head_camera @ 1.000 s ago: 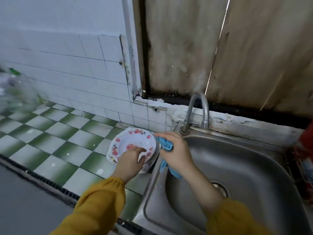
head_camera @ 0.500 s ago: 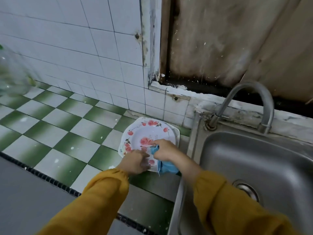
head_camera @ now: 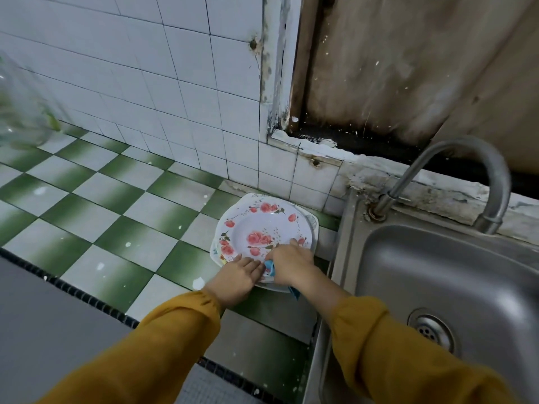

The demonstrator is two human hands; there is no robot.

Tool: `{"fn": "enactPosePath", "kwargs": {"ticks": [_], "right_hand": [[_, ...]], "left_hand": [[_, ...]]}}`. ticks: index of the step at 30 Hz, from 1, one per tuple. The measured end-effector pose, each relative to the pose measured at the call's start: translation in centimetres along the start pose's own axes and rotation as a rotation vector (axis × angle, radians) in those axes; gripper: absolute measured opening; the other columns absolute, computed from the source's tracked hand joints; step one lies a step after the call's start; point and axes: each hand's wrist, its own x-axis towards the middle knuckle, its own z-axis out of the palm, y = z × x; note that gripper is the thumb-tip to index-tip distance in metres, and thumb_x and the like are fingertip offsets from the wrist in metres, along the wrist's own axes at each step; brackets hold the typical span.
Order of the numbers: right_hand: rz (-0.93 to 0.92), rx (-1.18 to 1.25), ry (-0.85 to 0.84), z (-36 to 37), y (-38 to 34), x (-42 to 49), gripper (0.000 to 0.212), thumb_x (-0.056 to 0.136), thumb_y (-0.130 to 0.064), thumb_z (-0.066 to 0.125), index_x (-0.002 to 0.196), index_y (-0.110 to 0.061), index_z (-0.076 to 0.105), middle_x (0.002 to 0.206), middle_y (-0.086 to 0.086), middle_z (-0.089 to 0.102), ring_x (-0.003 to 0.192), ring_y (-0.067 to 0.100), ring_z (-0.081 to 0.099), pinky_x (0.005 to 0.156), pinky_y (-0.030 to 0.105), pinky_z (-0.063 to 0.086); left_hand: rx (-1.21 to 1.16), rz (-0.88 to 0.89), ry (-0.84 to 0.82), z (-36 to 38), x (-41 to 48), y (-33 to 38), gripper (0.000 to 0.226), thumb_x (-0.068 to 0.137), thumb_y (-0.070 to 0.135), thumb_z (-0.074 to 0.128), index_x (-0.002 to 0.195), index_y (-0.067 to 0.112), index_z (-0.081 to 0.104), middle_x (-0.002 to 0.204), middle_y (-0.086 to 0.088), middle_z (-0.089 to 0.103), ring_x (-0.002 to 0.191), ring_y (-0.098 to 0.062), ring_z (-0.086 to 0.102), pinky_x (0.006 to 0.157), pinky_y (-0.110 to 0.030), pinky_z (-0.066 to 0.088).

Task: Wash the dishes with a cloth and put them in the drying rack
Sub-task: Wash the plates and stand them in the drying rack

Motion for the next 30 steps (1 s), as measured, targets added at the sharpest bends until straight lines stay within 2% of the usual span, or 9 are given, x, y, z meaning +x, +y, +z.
{"fn": "enactPosePath", "kwargs": {"ticks": [2, 7, 9, 11, 13, 21, 24, 27, 30], "right_hand": [[-0.009, -0.035, 0.032, -0.1, -0.1, -0.5, 0.032, 0.095, -0.035, 0.057, 0.125, -0.024, 0.055, 0.124, 0.006, 0.054, 0.125, 0.028, 0.038, 0.091, 0.037, 0.042], [-0.071, -0.097, 0.1, -0.3, -0.2, -2.2, 0.029, 0.095, -0.041, 0.057, 0.118, -0.023, 0.058, 0.117, 0.005, 0.058, 0.118, 0.025, 0.043, 0.083, 0.034, 0.04], [-0.086, -0.09, 0.145, -0.4, -0.3, -3.1, 0.027, 0.093, -0.042, 0.058, 0.114, -0.025, 0.06, 0.11, 0.003, 0.06, 0.112, 0.023, 0.045, 0.075, 0.032, 0.036], [-0.094, -0.069, 0.174, -0.4, -0.3, -4.0, 0.023, 0.091, -0.039, 0.059, 0.11, -0.026, 0.062, 0.105, 0.001, 0.06, 0.108, 0.022, 0.046, 0.071, 0.031, 0.034], [-0.091, -0.055, 0.185, -0.3, -0.4, -4.6, 0.023, 0.091, -0.039, 0.059, 0.111, -0.026, 0.062, 0.105, 0.0, 0.059, 0.108, 0.021, 0.045, 0.069, 0.031, 0.034], [-0.082, -0.02, 0.275, -2.7, -0.8, -7.7, 0.024, 0.094, -0.037, 0.055, 0.116, -0.03, 0.063, 0.113, -0.002, 0.055, 0.116, 0.022, 0.039, 0.071, 0.03, 0.036], [-0.069, -0.012, 0.351, -3.3, -0.6, -8.3, 0.029, 0.094, -0.035, 0.055, 0.122, -0.034, 0.06, 0.121, -0.004, 0.053, 0.121, 0.022, 0.038, 0.075, 0.031, 0.043], [-0.045, 0.079, 0.487, -3.1, -0.1, -8.8, 0.04, 0.092, -0.033, 0.059, 0.132, -0.036, 0.054, 0.133, -0.007, 0.048, 0.129, 0.02, 0.033, 0.083, 0.034, 0.048], [-0.026, 0.299, 0.715, -2.3, 0.4, -8.8, 0.048, 0.085, -0.022, 0.069, 0.13, -0.033, 0.058, 0.133, -0.005, 0.048, 0.124, 0.019, 0.038, 0.08, 0.03, 0.046]], "left_hand": [[-0.012, 0.013, 0.067, -0.4, -0.3, 0.3, 0.05, 0.063, 0.024, 0.092, 0.107, 0.009, 0.074, 0.098, -0.008, 0.074, 0.086, -0.025, 0.072, 0.074, -0.037, 0.062], [-0.098, 0.003, 0.22, -1.2, -1.3, 1.3, 0.032, 0.074, 0.023, 0.084, 0.101, 0.009, 0.074, 0.093, -0.007, 0.074, 0.082, -0.022, 0.071, 0.075, -0.032, 0.061], [-0.119, -0.006, 0.29, -1.5, -1.7, 1.6, 0.019, 0.088, 0.025, 0.07, 0.099, 0.01, 0.074, 0.091, -0.005, 0.074, 0.08, -0.02, 0.07, 0.075, -0.029, 0.059], [-0.169, -0.037, 0.317, -1.9, -2.0, 1.9, 0.039, 0.102, 0.033, 0.04, 0.1, 0.013, 0.074, 0.09, -0.002, 0.073, 0.079, -0.017, 0.069, 0.075, -0.025, 0.058], [-0.208, -0.051, 0.319, -2.2, -2.2, 2.0, 0.052, 0.106, 0.038, 0.026, 0.1, 0.014, 0.072, 0.089, -0.001, 0.072, 0.077, -0.015, 0.068, 0.073, -0.023, 0.057], [-0.341, -0.082, 0.351, -6.2, -2.1, 2.2, 0.057, 0.106, 0.041, 0.024, 0.098, 0.011, 0.072, 0.084, -0.001, 0.073, 0.069, -0.015, 0.067, 0.064, -0.023, 0.058], [-0.373, -0.112, 0.369, -7.4, -1.7, 2.2, 0.057, 0.105, 0.043, 0.024, 0.102, 0.011, 0.071, 0.084, -0.002, 0.073, 0.068, -0.016, 0.068, 0.063, -0.022, 0.057], [-0.445, -0.17, 0.384, -8.2, -1.1, 2.2, 0.058, 0.105, 0.046, 0.024, 0.105, 0.009, 0.069, 0.08, -0.006, 0.071, 0.063, -0.02, 0.067, 0.058, -0.028, 0.059], [-0.528, -0.245, 0.412, -9.3, -0.2, 2.4, 0.06, 0.103, 0.05, 0.024, 0.112, 0.008, 0.066, 0.082, -0.009, 0.073, 0.065, -0.025, 0.069, 0.059, -0.033, 0.06]]}}
